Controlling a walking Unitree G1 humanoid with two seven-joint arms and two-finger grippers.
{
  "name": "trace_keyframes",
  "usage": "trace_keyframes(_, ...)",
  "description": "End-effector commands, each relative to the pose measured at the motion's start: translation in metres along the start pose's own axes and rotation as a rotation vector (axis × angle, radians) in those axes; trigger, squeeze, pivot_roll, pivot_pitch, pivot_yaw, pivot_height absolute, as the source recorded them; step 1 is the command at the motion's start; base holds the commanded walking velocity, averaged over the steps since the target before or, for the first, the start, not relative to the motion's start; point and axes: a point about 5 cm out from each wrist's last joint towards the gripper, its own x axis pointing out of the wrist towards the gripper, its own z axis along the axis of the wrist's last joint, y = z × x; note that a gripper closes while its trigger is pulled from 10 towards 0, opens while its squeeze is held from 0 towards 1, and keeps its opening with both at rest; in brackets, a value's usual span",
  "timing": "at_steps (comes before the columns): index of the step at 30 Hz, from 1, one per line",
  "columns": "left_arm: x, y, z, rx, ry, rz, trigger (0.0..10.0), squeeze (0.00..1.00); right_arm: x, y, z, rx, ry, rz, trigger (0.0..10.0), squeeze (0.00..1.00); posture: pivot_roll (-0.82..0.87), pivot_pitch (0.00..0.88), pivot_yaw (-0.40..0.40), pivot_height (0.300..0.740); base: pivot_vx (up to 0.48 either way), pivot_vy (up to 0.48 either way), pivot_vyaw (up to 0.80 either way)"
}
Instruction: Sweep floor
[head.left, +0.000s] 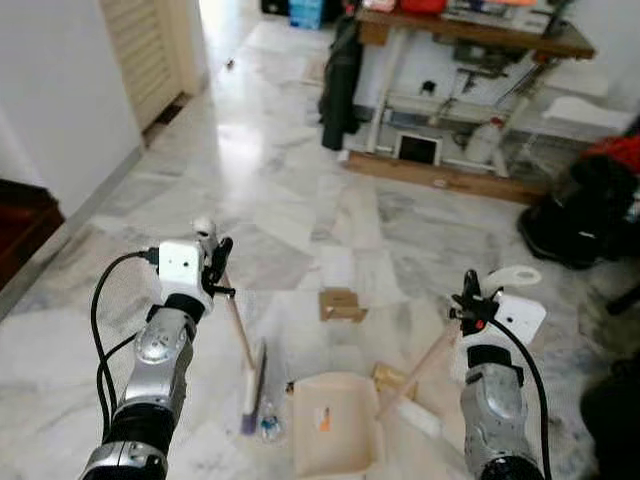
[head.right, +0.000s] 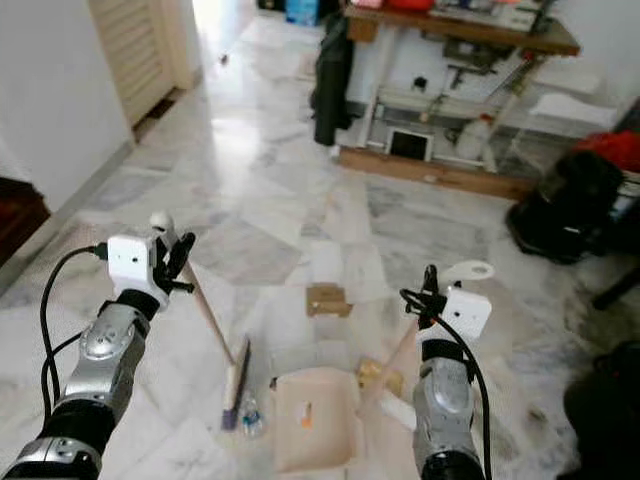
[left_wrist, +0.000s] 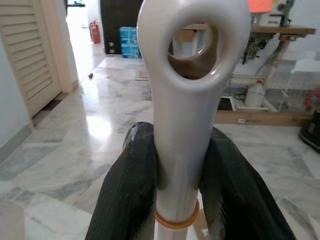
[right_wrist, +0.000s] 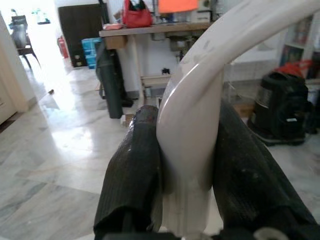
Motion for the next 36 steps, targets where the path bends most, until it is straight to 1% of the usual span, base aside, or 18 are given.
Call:
trace_keyframes(1, 0.002, 0.001, 0.007, 0.024, -0.026, -0.012, 10.0, 0.0, 0.0, -0.005, 0.002, -0.005, -0.011, -0.018, 10.0, 0.0, 0.16, 0.096, -0.084, 0.74, 0.0, 0.0, 0.0)
trace_keyframes(9, 0.002, 0.001, 0.008, 0.028, -0.026, -0.018, 10.0, 0.0, -0.006, -0.009, -0.006, -0.016, 0.023, -0.032, 10.0, 0.0, 0.16, 0.114, -0.083, 0.74, 0.0, 0.0, 0.0)
trace_keyframes(13, 0.001, 0.002, 0.009, 0.037, -0.026, -0.025, 10.0, 0.0, -0.012, -0.011, -0.015, -0.025, 0.063, -0.041, 10.0, 0.0, 0.16, 0.117, -0.083, 0.74, 0.0, 0.0, 0.0)
trace_keyframes(22, 0.0, 0.002, 0.008, 0.039, -0.024, -0.034, 10.0, 0.0, -0.016, -0.01, -0.024, -0.043, 0.113, -0.037, 10.0, 0.0, 0.17, 0.123, -0.091, 0.74, 0.0, 0.0, 0.0)
trace_keyframes(26, -0.001, 0.001, 0.008, 0.038, -0.023, -0.037, 10.0, 0.0, -0.014, -0.008, -0.023, -0.054, 0.107, -0.033, 10.0, 0.0, 0.17, 0.123, -0.094, 0.74, 0.0, 0.0, 0.0)
trace_keyframes(30, -0.001, -0.001, 0.007, 0.034, -0.02, -0.047, 10.0, 0.0, -0.006, -0.005, -0.016, -0.067, 0.07, -0.017, 10.0, 0.0, 0.17, 0.116, -0.1, 0.74, 0.0, 0.0, 0.0)
trace_keyframes(36, -0.002, -0.002, 0.008, 0.031, -0.021, -0.052, 10.0, 0.0, 0.0, -0.003, -0.011, -0.093, 0.045, -0.004, 10.0, 0.0, 0.17, 0.107, -0.106, 0.74, 0.0, 0.0, 0.0)
